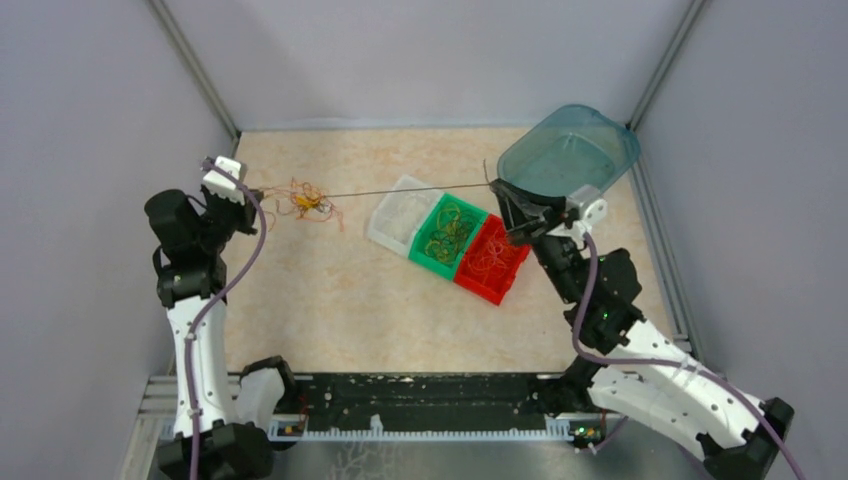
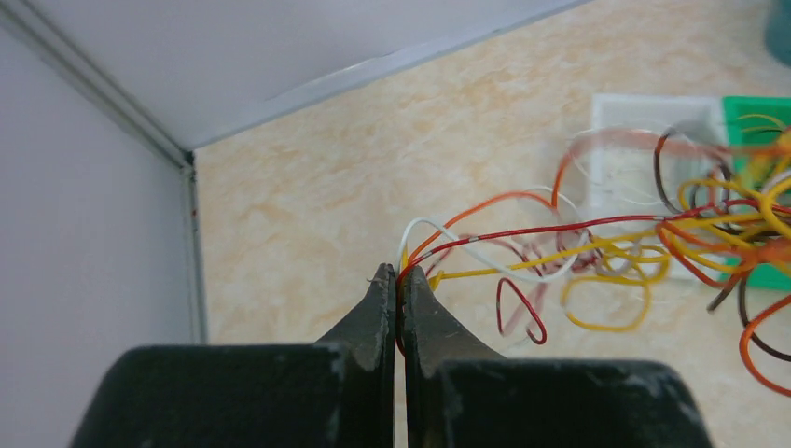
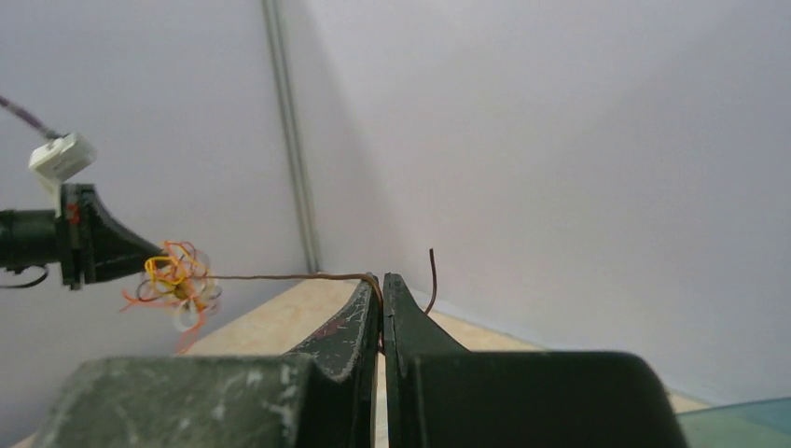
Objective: Untangle the cables
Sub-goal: Untie the cable.
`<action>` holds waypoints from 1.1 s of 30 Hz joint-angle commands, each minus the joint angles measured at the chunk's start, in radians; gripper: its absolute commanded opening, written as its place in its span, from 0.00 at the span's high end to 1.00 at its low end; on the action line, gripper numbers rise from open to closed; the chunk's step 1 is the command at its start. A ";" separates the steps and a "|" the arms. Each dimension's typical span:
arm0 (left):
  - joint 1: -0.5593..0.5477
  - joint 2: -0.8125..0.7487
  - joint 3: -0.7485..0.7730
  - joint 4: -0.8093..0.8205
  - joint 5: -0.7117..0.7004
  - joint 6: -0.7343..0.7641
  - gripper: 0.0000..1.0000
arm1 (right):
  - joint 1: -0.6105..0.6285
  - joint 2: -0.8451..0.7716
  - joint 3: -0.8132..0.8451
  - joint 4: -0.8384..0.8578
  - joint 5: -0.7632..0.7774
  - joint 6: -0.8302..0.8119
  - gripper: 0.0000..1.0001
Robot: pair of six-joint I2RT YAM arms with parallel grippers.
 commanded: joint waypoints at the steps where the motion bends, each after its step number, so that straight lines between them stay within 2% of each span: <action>1: 0.007 0.019 -0.022 0.103 -0.257 0.087 1.00 | -0.025 -0.117 0.030 -0.010 0.205 -0.085 1.00; 6: 0.007 0.048 -0.071 0.201 -0.398 0.130 1.00 | -0.026 -0.235 0.004 0.029 0.491 -0.174 1.00; 11: 0.007 0.071 -0.131 0.271 -0.448 0.190 1.00 | -0.026 -0.325 -0.009 0.176 0.673 -0.320 1.00; 20: 0.008 0.137 -0.232 0.381 -0.550 0.283 1.00 | -0.026 -0.399 0.069 0.353 0.760 -0.513 1.00; 25: 0.024 0.182 -0.270 0.413 -0.573 0.301 1.00 | 0.000 -0.407 0.157 0.349 0.747 -0.608 1.00; 29: 0.027 0.197 -0.276 0.366 -0.497 0.252 1.00 | 0.083 -0.416 0.195 0.306 0.746 -0.615 1.00; 31: 0.027 0.170 -0.258 0.279 -0.354 0.210 0.98 | 0.132 -0.409 0.212 0.165 0.717 -0.542 1.00; 33: 0.027 0.133 -0.219 0.160 -0.129 0.191 0.95 | 0.161 -0.375 0.232 -0.020 0.650 -0.397 1.00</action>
